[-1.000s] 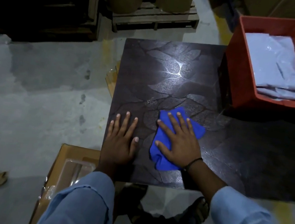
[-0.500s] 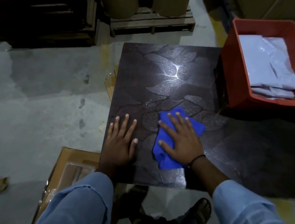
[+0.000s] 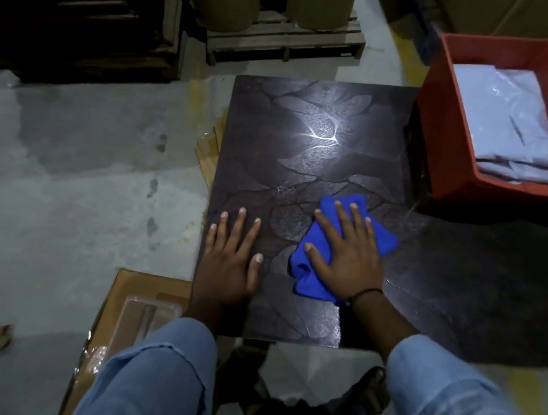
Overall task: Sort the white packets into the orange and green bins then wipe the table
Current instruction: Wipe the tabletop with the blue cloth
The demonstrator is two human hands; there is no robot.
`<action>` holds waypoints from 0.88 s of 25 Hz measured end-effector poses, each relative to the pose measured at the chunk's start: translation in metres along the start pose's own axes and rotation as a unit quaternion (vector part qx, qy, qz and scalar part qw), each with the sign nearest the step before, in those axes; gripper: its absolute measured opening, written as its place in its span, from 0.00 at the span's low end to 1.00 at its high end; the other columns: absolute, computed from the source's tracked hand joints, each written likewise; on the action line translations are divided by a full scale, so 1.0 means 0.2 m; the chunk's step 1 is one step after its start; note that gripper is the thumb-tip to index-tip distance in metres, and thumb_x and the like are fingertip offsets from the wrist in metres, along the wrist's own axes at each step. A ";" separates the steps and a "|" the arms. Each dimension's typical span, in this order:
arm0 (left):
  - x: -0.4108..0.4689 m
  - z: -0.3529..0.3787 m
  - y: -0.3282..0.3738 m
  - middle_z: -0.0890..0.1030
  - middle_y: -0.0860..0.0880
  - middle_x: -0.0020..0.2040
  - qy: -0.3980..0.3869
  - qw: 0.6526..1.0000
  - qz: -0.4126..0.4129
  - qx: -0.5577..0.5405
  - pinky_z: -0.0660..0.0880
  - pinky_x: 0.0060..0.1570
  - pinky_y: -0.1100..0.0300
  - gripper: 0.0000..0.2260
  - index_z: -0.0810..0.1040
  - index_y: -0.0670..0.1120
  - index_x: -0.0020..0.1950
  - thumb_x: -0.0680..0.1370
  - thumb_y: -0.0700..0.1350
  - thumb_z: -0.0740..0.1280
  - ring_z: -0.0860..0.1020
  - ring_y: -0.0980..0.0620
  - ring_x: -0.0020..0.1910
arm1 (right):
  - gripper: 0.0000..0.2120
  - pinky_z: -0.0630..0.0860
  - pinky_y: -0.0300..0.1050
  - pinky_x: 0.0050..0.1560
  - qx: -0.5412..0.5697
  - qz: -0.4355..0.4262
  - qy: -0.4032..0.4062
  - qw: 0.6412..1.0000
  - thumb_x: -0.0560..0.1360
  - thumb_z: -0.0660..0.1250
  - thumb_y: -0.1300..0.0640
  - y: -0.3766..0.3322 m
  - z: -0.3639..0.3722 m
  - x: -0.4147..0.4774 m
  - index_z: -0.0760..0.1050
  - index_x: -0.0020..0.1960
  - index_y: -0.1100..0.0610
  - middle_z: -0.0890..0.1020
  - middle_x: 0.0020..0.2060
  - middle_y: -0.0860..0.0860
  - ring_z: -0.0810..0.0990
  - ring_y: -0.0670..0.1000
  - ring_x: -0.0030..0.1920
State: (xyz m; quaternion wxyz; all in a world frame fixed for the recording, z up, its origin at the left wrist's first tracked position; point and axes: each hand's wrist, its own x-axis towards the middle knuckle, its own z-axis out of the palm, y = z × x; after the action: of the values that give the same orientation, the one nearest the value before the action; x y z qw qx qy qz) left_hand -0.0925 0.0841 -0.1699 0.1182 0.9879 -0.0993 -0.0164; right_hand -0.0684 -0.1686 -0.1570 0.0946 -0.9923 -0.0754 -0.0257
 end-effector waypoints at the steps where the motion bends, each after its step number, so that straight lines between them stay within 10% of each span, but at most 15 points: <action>1: 0.00 0.00 0.00 0.51 0.47 0.83 0.002 1.000 0.001 0.003 0.52 0.78 0.41 0.30 0.56 0.52 0.82 0.80 0.55 0.57 0.48 0.41 0.82 | 0.33 0.53 0.64 0.76 0.003 0.046 0.012 0.999 0.77 0.56 0.33 -0.08 0.02 0.00 0.59 0.79 0.44 0.58 0.80 0.53 0.50 0.58 0.80; 6: -0.01 0.00 -0.01 0.51 0.46 0.83 0.011 1.000 0.010 -0.001 0.54 0.77 0.40 0.30 0.56 0.51 0.82 0.81 0.55 0.57 0.49 0.41 0.82 | 0.33 0.49 0.61 0.78 0.002 -0.316 -0.067 0.946 0.78 0.57 0.33 -0.09 -0.03 -0.09 0.56 0.79 0.43 0.54 0.81 0.51 0.47 0.56 0.81; 12: 0.05 -0.01 -0.03 0.51 0.47 0.83 0.012 1.000 0.014 -0.007 0.51 0.78 0.41 0.31 0.55 0.52 0.82 0.81 0.59 0.57 0.48 0.42 0.82 | 0.32 0.54 0.61 0.76 -0.002 -0.077 -0.008 0.997 0.77 0.57 0.33 -0.04 0.02 0.12 0.59 0.79 0.42 0.59 0.79 0.51 0.50 0.54 0.80; 22: 0.80 0.00 -0.12 0.54 0.41 0.82 0.044 0.997 -0.063 0.003 0.51 0.79 0.44 0.33 0.57 0.41 0.81 0.82 0.59 0.53 0.51 0.41 0.81 | 0.32 0.52 0.61 0.77 -0.006 -0.079 0.002 0.997 0.77 0.55 0.32 0.06 0.09 0.76 0.59 0.78 0.41 0.59 0.79 0.51 0.51 0.55 0.80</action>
State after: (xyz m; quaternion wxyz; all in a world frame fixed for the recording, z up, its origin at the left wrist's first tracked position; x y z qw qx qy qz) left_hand 0.0695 0.0755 -0.1766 0.1184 0.9923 -0.0312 0.0197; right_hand 0.0848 -0.1550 -0.1676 0.0868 -0.9838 -0.1527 -0.0356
